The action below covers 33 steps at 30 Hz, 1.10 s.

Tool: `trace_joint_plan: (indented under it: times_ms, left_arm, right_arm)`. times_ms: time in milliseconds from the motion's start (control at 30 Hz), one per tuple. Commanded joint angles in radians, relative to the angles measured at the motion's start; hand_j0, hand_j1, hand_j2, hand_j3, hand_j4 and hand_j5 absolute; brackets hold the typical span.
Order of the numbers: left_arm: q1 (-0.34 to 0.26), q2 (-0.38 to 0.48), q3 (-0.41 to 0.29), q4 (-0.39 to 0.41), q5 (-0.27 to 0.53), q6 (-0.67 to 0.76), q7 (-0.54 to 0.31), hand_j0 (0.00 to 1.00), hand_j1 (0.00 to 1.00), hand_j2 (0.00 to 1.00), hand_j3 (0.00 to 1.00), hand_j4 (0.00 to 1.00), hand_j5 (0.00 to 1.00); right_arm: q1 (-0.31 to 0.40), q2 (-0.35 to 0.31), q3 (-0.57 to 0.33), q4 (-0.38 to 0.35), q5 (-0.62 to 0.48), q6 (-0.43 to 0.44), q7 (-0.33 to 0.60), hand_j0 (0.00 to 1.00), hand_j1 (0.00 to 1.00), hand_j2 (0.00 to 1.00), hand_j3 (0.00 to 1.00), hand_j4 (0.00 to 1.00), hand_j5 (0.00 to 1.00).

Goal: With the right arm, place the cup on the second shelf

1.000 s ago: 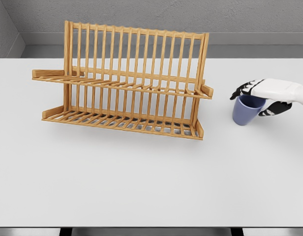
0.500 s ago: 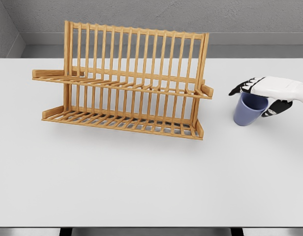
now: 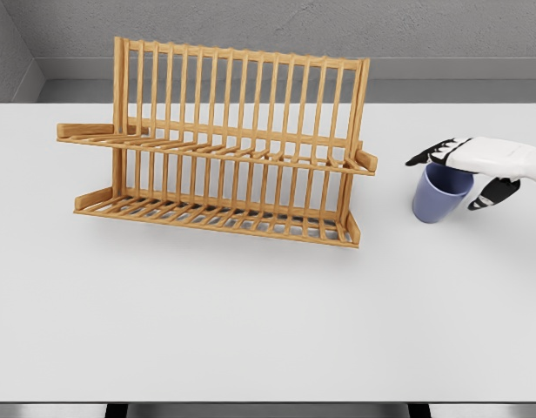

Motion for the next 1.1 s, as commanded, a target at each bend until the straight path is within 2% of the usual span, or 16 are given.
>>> trace_joint_plan:
  times_ms: [0, 533, 600, 633, 800, 867, 1067]
  left_arm:
    - [0.000, 0.000, 0.000, 0.000, 0.000, 0.000, 0.000, 1.00, 1.00, 1.00, 1.00, 1.00, 1.00]
    - [0.000, 0.000, 0.000, 0.000, 0.000, 0.000, 0.000, 1.00, 1.00, 1.00, 1.00, 1.00, 1.00]
    - [0.000, 0.000, 0.000, 0.000, 0.000, 0.000, 0.000, 1.00, 1.00, 1.00, 1.00, 1.00, 1.00]
    - [0.000, 0.000, 0.000, 0.000, 0.000, 0.000, 0.000, 1.00, 1.00, 1.00, 1.00, 1.00, 1.00]
    - [0.000, 0.000, 0.000, 0.000, 0.000, 0.000, 0.001, 1.00, 1.00, 1.00, 1.00, 1.00, 1.00]
    - [0.000, 0.000, 0.000, 0.000, 0.000, 0.000, 0.000, 1.00, 1.00, 1.00, 1.00, 1.00, 1.00]
    - [0.000, 0.000, 0.000, 0.000, 0.000, 0.000, 0.000, 1.00, 1.00, 1.00, 1.00, 1.00, 1.00]
  right_arm:
    - [0.000, -0.001, 0.000, 0.005, -0.005, 0.002, 0.000, 1.00, 1.00, 1.00, 1.00, 1.00, 1.00]
    - [-0.029, 0.028, 0.038, 0.048, 0.001, 0.002, 0.000, 1.00, 1.00, 1.00, 1.00, 1.00, 1.00]
    - [-0.029, 0.027, 0.036, 0.043, 0.001, 0.002, 0.000, 0.87, 0.87, 0.87, 0.87, 0.87, 0.87]
    - [-0.032, 0.027, 0.032, 0.040, 0.001, 0.002, 0.000, 0.85, 0.85, 0.85, 0.85, 0.85, 0.85]
    - [-0.032, 0.027, 0.029, 0.037, 0.001, 0.002, 0.000, 0.83, 0.83, 0.83, 0.83, 0.83, 0.83]
    - [-0.032, 0.027, 0.029, 0.034, 0.001, 0.002, 0.000, 0.77, 0.77, 0.77, 0.77, 0.77, 0.77]
    - [-0.034, 0.027, 0.029, 0.032, 0.001, 0.001, 0.000, 0.71, 0.71, 0.71, 0.71, 0.71, 0.71]
